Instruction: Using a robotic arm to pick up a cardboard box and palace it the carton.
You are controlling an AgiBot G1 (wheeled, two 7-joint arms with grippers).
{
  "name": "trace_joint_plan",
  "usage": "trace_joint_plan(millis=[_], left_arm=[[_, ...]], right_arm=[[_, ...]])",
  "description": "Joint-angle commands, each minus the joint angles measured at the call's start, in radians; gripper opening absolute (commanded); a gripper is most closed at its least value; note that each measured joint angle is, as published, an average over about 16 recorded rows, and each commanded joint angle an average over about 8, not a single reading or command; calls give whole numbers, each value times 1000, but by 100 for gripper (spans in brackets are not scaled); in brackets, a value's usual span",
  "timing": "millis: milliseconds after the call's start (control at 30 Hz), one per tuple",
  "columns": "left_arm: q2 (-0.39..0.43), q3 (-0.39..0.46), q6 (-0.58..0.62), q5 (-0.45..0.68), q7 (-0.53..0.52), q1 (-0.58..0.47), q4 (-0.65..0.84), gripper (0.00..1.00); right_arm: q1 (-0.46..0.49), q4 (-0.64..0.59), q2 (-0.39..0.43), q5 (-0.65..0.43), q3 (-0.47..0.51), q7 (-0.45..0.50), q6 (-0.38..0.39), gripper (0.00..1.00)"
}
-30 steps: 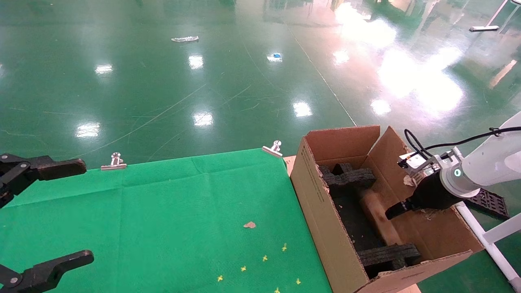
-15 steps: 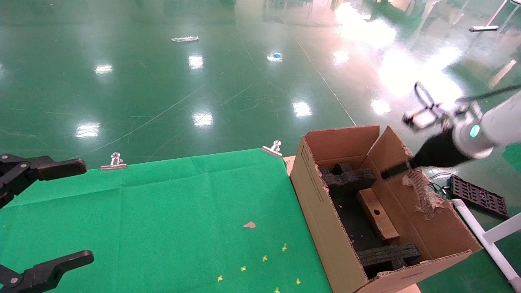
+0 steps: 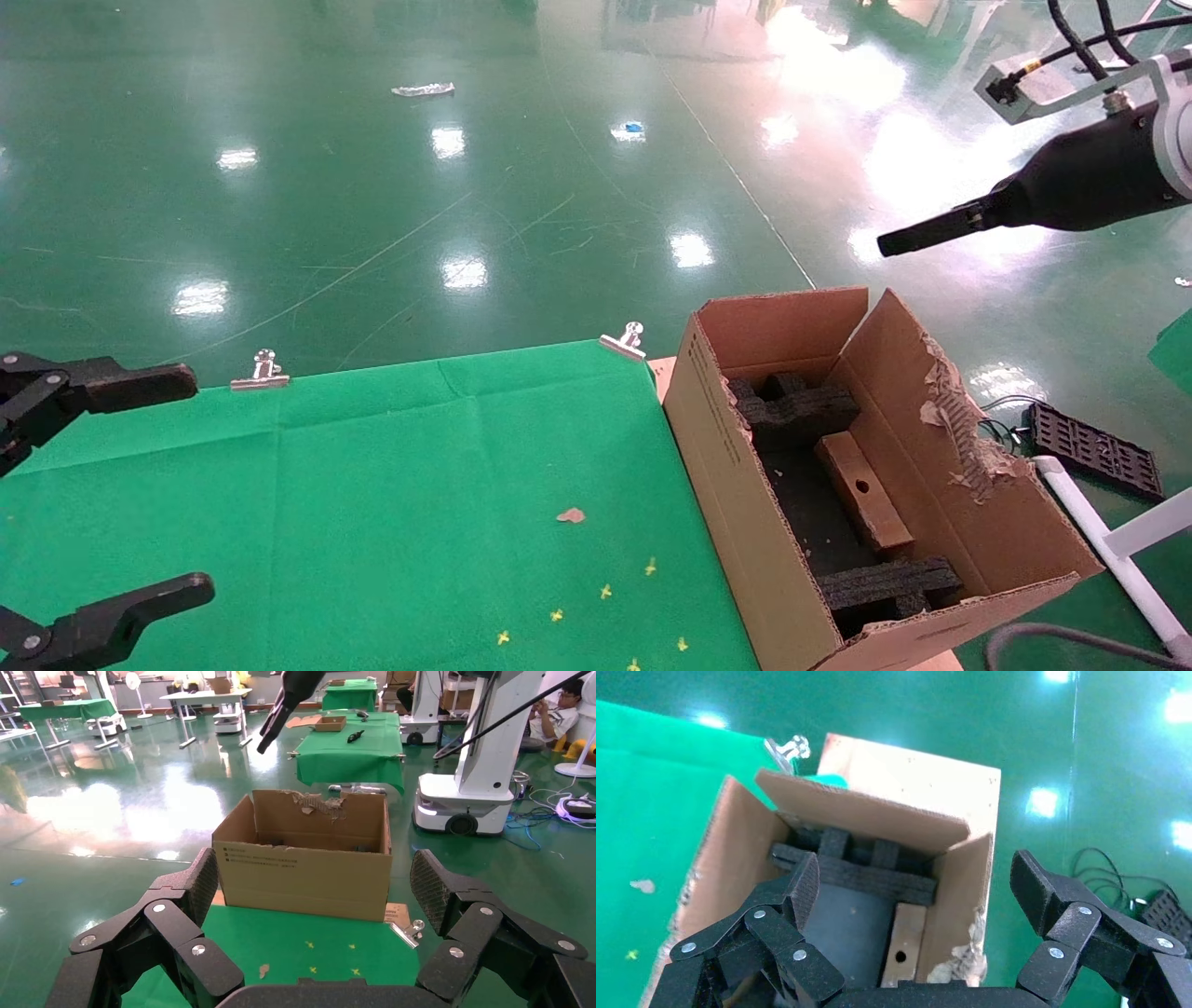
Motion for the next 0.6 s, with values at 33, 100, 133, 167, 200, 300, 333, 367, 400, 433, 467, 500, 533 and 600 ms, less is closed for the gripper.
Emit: trace_joint_plan(millis=[33, 100, 133, 167, 200, 300, 333, 367, 400, 433, 467, 500, 533, 600], left_arm=[[0, 0, 0, 0, 0, 0, 0, 100], [0, 0, 0, 0, 0, 0, 0, 100], [0, 0, 0, 0, 0, 0, 0, 100], [0, 0, 0, 0, 0, 0, 0, 100], [0, 0, 0, 0, 0, 0, 0, 100], [0, 0, 0, 0, 0, 0, 1, 100], [0, 0, 0, 0, 0, 0, 1, 100], [0, 0, 0, 0, 0, 0, 1, 100], [0, 1, 0, -1, 1, 0, 1, 100], [0, 1, 0, -1, 1, 0, 1, 100], [0, 1, 0, -1, 1, 0, 1, 100], [0, 1, 0, -1, 1, 0, 1, 100], [0, 1, 0, -1, 1, 0, 1, 100], [0, 1, 0, -1, 1, 0, 1, 100]], right_arm=[[17, 13, 10, 1, 0, -2, 3, 100], [9, 26, 14, 4, 10, -7, 5, 100], [-1, 33, 15, 7, 20, -10, 4, 100], [-13, 41, 16, 12, 32, -14, 2, 100], [-23, 55, 18, 17, 48, -21, 0, 100], [-75, 96, 22, 38, 108, -43, -11, 100], [-94, 112, 23, 46, 131, -51, -15, 100], [-115, 129, 25, 54, 154, -60, -19, 100], [-135, 145, 26, 62, 178, -68, -23, 100], [-155, 161, 28, 70, 201, -76, -27, 100], [-174, 177, 29, 78, 223, -85, -31, 100], [-195, 194, 30, 86, 247, -93, -35, 100], [-214, 209, 32, 94, 270, -101, -39, 100], [-254, 242, 35, 110, 316, -118, -48, 100]])
